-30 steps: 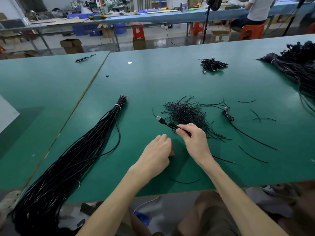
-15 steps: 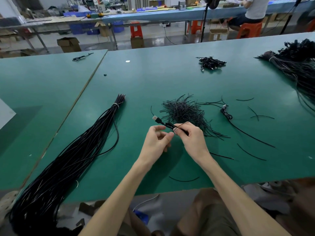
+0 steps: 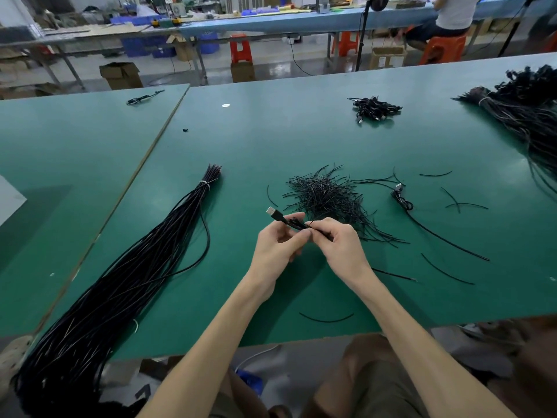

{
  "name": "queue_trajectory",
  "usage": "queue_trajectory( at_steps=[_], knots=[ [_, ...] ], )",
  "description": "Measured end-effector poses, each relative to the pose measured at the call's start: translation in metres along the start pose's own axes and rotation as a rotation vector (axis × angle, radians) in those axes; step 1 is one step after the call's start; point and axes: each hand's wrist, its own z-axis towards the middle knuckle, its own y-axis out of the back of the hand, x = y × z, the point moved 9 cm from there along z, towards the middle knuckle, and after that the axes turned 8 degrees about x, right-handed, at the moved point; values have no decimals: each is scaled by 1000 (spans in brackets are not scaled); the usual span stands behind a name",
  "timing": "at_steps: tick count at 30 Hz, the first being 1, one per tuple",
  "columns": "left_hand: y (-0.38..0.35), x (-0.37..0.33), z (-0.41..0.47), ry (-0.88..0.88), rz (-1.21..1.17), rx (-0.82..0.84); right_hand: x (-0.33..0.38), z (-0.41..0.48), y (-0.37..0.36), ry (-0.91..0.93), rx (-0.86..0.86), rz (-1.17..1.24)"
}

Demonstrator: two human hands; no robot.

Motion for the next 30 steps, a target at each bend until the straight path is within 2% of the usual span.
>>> queue_trajectory(
  at_steps=[5, 10, 16, 25, 28, 30],
  knots=[
    [3, 1, -4, -33, 7, -74, -3, 1, -1, -7, 24, 60],
    [3, 1, -4, -54, 145, -31, -11, 1, 0, -48, 22, 234],
    [-3, 0, -2, -94, 245, -36, -9, 0, 0, -35, 24, 319],
    [-1, 0, 9, -64, -6, 208, -14, 0, -3, -67, 105, 387],
    [-2, -6, 14, -100, 32, 241, -18, 1, -4, -91, 132, 391],
    [-1, -13, 18, -135, 157, 235, -18, 1, -4, -106, 144, 397]
  ],
)
